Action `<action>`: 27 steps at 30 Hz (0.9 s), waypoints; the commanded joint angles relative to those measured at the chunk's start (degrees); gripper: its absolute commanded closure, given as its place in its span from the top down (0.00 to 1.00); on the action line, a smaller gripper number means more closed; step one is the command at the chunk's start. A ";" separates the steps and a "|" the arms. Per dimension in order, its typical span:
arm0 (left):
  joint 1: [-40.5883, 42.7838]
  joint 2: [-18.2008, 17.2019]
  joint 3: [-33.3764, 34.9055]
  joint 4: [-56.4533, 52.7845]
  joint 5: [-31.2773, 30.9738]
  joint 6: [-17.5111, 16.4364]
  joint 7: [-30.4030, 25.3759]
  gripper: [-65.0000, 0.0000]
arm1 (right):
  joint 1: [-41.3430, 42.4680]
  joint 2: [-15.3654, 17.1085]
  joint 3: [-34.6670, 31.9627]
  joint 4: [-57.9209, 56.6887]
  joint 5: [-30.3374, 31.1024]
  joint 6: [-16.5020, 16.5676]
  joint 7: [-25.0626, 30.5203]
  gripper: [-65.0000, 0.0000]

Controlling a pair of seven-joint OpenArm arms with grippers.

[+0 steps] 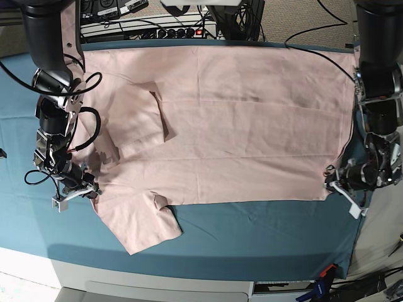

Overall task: Fold the T-shirt properly
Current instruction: 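Grasp the hem corners with both grippers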

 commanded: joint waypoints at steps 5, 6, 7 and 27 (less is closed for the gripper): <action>-2.03 -3.52 -0.13 1.16 -1.20 0.09 1.09 0.00 | 1.27 1.46 0.00 1.90 -0.79 2.95 -1.05 0.00; -2.05 -3.89 -0.13 1.16 -1.81 0.02 1.36 0.00 | 1.27 1.49 0.00 1.92 -0.76 4.20 -1.05 0.00; -2.08 -4.28 -0.13 1.16 -2.38 -0.09 1.68 0.00 | 1.27 1.46 0.00 1.92 -0.72 5.18 -0.98 0.00; -3.80 -4.74 -0.11 1.16 -6.86 -3.13 4.72 0.00 | 1.25 2.40 0.00 1.99 1.79 8.59 -0.90 0.00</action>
